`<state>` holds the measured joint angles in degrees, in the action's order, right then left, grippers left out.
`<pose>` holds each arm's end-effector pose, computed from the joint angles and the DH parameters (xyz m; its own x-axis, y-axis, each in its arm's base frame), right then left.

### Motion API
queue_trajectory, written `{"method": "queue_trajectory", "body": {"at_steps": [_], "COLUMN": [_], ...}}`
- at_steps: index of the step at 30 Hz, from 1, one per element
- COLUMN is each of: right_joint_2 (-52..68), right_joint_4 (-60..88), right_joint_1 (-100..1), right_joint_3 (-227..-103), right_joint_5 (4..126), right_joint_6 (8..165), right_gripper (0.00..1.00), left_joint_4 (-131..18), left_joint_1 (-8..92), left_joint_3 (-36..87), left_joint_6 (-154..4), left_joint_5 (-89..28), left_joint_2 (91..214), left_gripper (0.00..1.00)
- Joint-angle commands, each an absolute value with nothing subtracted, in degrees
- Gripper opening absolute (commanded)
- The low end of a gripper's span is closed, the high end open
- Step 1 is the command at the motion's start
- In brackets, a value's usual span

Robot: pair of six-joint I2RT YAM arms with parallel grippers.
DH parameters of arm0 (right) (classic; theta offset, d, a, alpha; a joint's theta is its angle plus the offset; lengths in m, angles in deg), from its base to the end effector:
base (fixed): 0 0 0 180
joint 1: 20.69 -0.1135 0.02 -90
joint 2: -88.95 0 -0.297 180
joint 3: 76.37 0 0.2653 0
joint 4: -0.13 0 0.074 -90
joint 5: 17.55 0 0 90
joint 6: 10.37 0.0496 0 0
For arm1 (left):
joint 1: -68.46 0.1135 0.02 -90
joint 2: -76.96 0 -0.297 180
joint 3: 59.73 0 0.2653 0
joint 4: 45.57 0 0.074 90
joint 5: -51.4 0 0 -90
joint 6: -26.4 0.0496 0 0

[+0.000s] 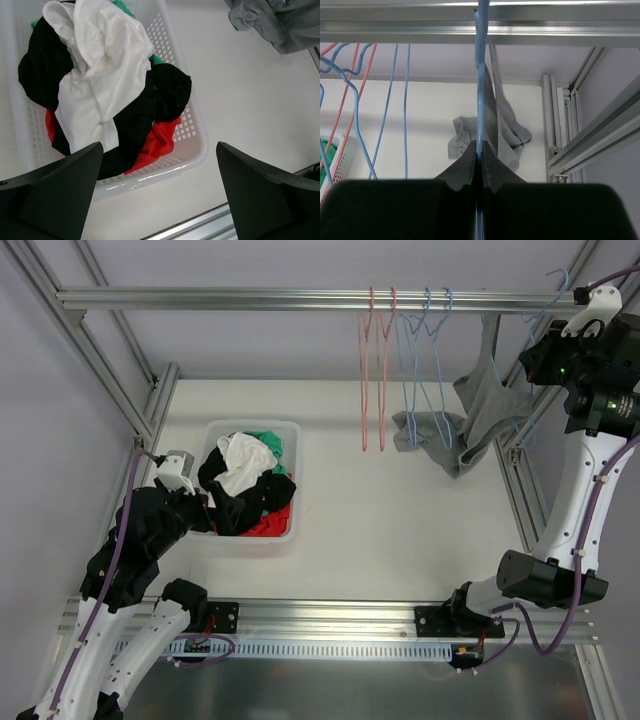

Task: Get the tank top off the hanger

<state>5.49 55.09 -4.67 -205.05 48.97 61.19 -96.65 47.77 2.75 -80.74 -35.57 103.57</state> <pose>0.2850 -0.0613 0.5767 -0.1149 -0.2688 -0.9563 -0.1694 0.9539 -0.2478 0.0820 -0.0338 0.3696 -0.3526 -0.1814 -0.9180 0.3104 0.9028 -0.2976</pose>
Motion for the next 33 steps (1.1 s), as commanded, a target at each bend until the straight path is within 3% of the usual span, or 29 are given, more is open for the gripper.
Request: {"method": "queue_trajectory", "body": {"at_steps": [1, 11, 19, 22, 27, 33], "right_joint_2": [5.9, 27.8, 49.9, 55.4, 58.6, 60.1], "right_joint_4": [49.4, 52.3, 76.0, 81.3, 89.4, 88.6], "right_joint_1": [-5.0, -5.0, -5.5, -9.5, -13.7, -20.4], "right_joint_3": [-204.1, -184.3, -175.2, -177.5, -188.6, -196.1], "right_joint_5": [47.0, 53.1, 50.5, 53.8, 60.9, 47.4], "right_joint_6": [62.0, 62.5, 61.7, 62.1, 62.3, 63.4], "right_gripper": [0.0, 0.0, 0.0, 0.0, 0.0, 0.0], "left_joint_4": [-94.4, -89.8, -78.4, -75.3, -73.8, -69.7], "left_joint_1": [47.4, 47.4, 46.5, 41.7, 22.8, 5.1], "left_joint_3": [2.5, 4.0, 11.1, 15.2, 24.7, 38.0], "left_joint_6": [-79.9, -80.8, -86.7, -86.7, -81.6, -72.0], "left_joint_5": [-33.2, -23.5, -10.9, -14.7, -26.7, -32.4], "left_joint_2": [103.7, 104.0, 111.5, 116.1, 125.5, 137.8], "left_gripper": [0.99, 0.99, 0.99, 0.99, 0.99, 0.99]}}
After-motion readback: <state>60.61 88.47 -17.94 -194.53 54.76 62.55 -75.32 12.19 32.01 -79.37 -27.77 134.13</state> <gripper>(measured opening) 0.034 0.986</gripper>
